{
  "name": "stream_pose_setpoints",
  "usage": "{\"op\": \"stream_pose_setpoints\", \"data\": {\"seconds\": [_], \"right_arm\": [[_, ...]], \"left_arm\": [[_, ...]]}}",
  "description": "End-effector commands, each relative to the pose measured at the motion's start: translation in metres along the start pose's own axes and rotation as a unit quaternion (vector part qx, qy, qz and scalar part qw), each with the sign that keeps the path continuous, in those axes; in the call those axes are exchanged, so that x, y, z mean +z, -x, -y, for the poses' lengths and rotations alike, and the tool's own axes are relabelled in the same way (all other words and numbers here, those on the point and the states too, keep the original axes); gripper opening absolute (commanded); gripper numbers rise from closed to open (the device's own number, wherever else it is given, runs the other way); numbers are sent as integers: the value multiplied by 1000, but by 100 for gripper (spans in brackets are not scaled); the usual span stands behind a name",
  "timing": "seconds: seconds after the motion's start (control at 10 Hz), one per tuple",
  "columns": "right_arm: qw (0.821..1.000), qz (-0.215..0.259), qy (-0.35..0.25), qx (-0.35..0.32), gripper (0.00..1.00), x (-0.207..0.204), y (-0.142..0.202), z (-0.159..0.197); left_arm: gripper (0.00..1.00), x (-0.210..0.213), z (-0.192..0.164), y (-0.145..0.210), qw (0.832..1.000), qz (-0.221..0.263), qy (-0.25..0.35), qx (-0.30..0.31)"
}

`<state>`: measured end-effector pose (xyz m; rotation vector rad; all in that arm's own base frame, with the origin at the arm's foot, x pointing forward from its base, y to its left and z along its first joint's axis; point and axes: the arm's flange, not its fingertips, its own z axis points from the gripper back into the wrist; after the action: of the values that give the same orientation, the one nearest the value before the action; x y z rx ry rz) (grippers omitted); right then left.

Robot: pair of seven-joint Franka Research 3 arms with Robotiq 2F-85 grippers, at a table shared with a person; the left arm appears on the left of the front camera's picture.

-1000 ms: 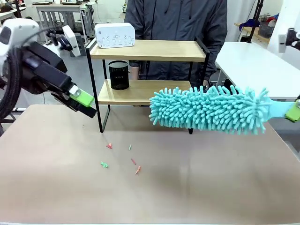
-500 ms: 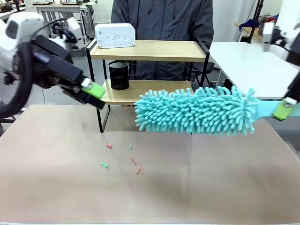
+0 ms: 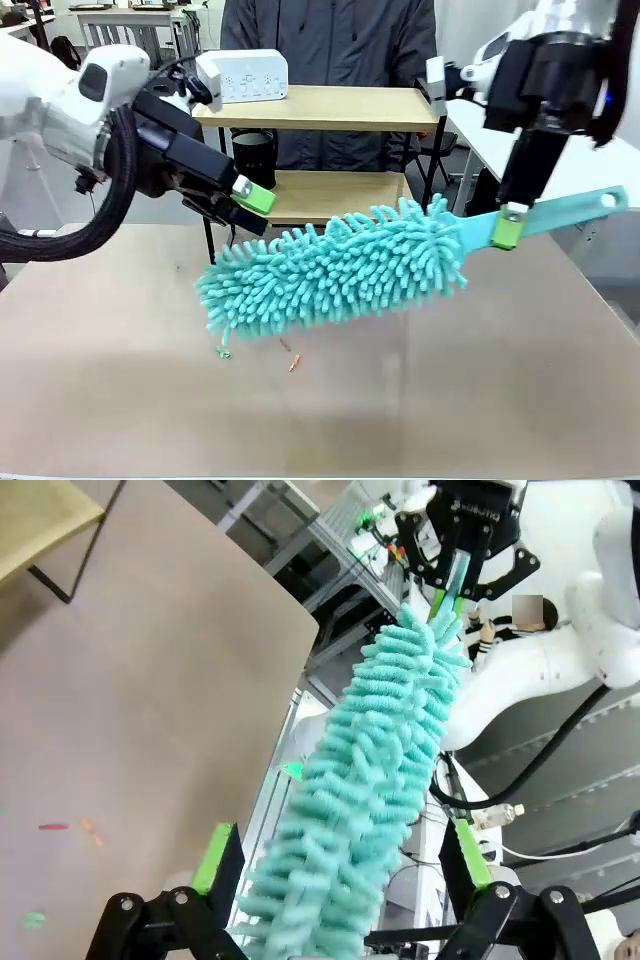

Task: Clean the shelf.
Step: Hand the Duster back to the human.

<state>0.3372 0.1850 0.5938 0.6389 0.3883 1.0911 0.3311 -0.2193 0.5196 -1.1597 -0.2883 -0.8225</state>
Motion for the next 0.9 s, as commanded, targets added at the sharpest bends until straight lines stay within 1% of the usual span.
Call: {"op": "stream_pose_setpoints", "data": {"seconds": [0.0, 0.1, 0.2, 0.3, 0.4, 0.5, 0.7, 0.8], "right_arm": [[999, -13, -2, 34, 12, 18, -6, 0], [999, -4, -7, 36, 12, 21, -10, 2], [999, -4, -20, 32, 12, 23, -13, 8], [998, -18, -42, 44, 12, 23, -12, 10], [998, -12, -45, 35, 12, 24, -10, 12], [998, -10, -50, 32, 12, 25, -9, 14], [998, -9, -56, 27, 12, 24, -7, 16], [998, -10, -59, 28, 12, 24, -6, 18]], "left_arm": [[100, -16, -2, -2, 999, -23, 23, -29], [100, -21, 0, 0, 996, -44, 64, -44], [100, -28, 0, 3, 991, -75, 101, -53], [100, -32, -1, 7, 989, -91, 100, -58], [100, -35, -3, 10, 987, -96, 108, -65], [100, -37, -3, 13, 984, -102, 131, -66], [100, -40, -3, 14, 984, -101, 129, -72], [43, -40, -3, 14, 986, -94, 119, -74]]}}
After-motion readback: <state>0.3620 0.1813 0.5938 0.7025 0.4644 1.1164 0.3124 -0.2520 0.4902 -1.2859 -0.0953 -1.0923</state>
